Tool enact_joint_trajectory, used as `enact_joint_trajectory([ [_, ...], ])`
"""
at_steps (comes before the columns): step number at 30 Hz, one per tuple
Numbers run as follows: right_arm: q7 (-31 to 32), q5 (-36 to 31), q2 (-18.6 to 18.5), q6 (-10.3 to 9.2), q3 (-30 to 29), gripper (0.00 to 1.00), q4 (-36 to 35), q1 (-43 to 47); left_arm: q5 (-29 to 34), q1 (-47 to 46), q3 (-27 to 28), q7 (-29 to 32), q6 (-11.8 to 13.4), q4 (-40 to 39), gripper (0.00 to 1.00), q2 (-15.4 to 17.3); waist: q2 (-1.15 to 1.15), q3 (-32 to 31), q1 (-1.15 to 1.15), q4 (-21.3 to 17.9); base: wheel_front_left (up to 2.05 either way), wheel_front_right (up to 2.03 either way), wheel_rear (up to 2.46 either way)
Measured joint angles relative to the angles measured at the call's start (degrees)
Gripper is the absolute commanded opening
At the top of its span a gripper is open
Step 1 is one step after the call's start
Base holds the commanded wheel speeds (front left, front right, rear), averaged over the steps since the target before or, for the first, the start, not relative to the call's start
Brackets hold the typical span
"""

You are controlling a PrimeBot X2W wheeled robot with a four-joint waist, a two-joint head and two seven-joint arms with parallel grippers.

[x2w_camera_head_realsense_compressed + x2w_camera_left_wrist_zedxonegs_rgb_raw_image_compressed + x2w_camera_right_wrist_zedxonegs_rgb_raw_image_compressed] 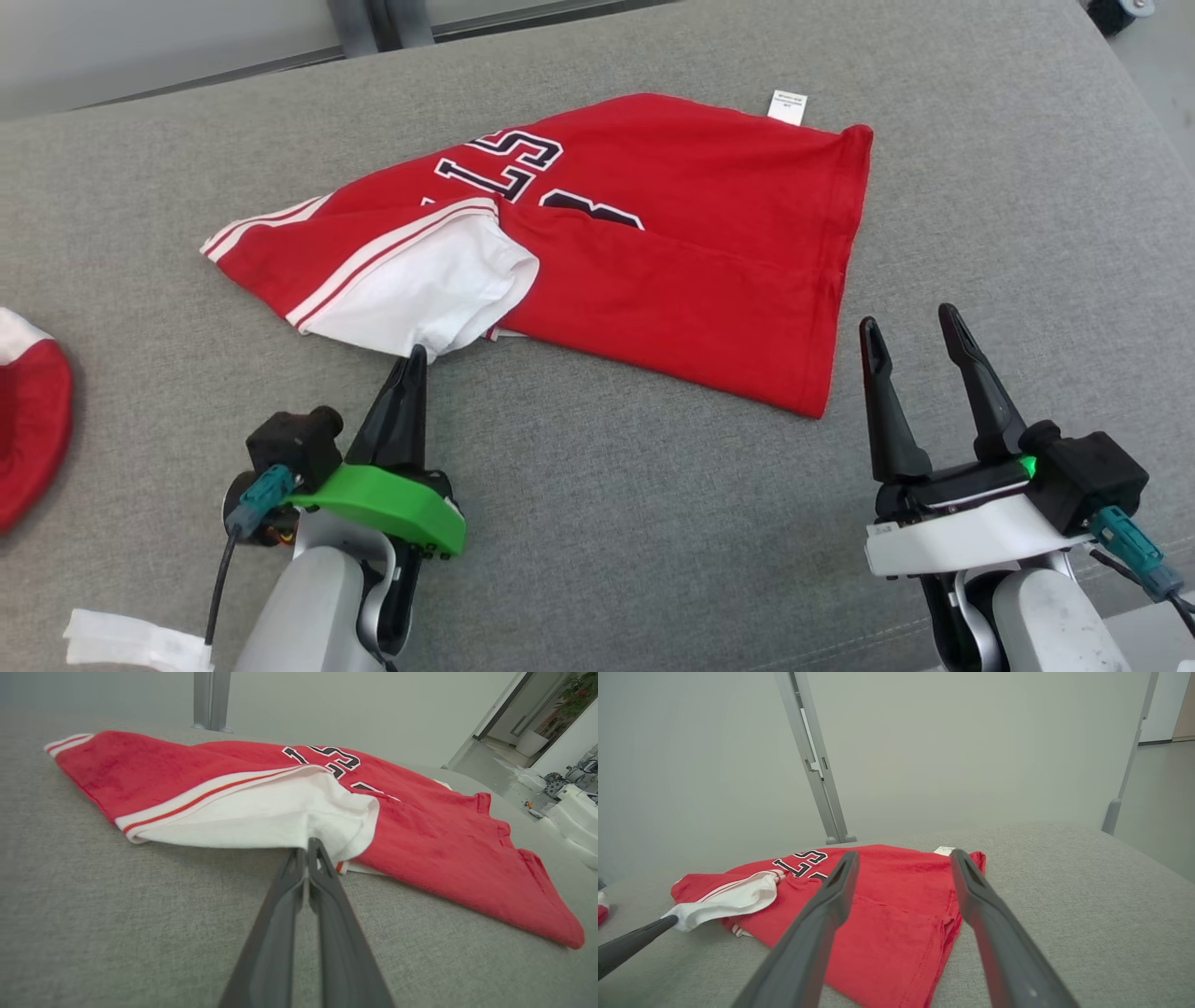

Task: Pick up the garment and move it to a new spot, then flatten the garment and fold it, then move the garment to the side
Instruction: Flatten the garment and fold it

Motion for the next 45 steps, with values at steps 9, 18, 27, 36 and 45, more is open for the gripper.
enact_joint_trajectory([
  [9,-0.01,0.11,0.0,0.0,1.26,1.0,1.21,1.24,-0.29,7.53,2.27,0.01,-0.08,-7.94,0.0,1.38,0.0,-1.03,0.0,2.55,0.0,0.0,0.0],
  [18,0.0,6.62,-3.15,0.0,4.25,1.0,10.24,-1.61,0.65,8.33,3.85,0.01,-0.09,-9.29,0.0,4.21,0.0,0.47,0.0,4.62,0.0,0.0,0.0],
  [27,0.23,21.5,-11.8,-0.02,12.16,1.0,25.84,-12.97,0.77,7.17,5.25,0.01,-0.16,-8.23,0.0,5.45,0.0,2.78,0.0,5.05,0.0,0.0,0.0],
  [36,4.92,32.59,-15.17,-0.01,16.56,1.0,32.52,-22.24,1.13,7.15,5.71,0.01,-0.18,-8.37,0.0,5.37,0.0,3.76,0.0,5.01,0.0,0.0,0.0],
  [45,3.98,34.85,-16.57,-0.01,19.11,1.0,35.64,-25.05,1.21,6.61,5.6,0.01,-0.19,-8.4,0.0,5.55,0.0,4.38,0.0,5.63,0.0,0.0,0.0],
])
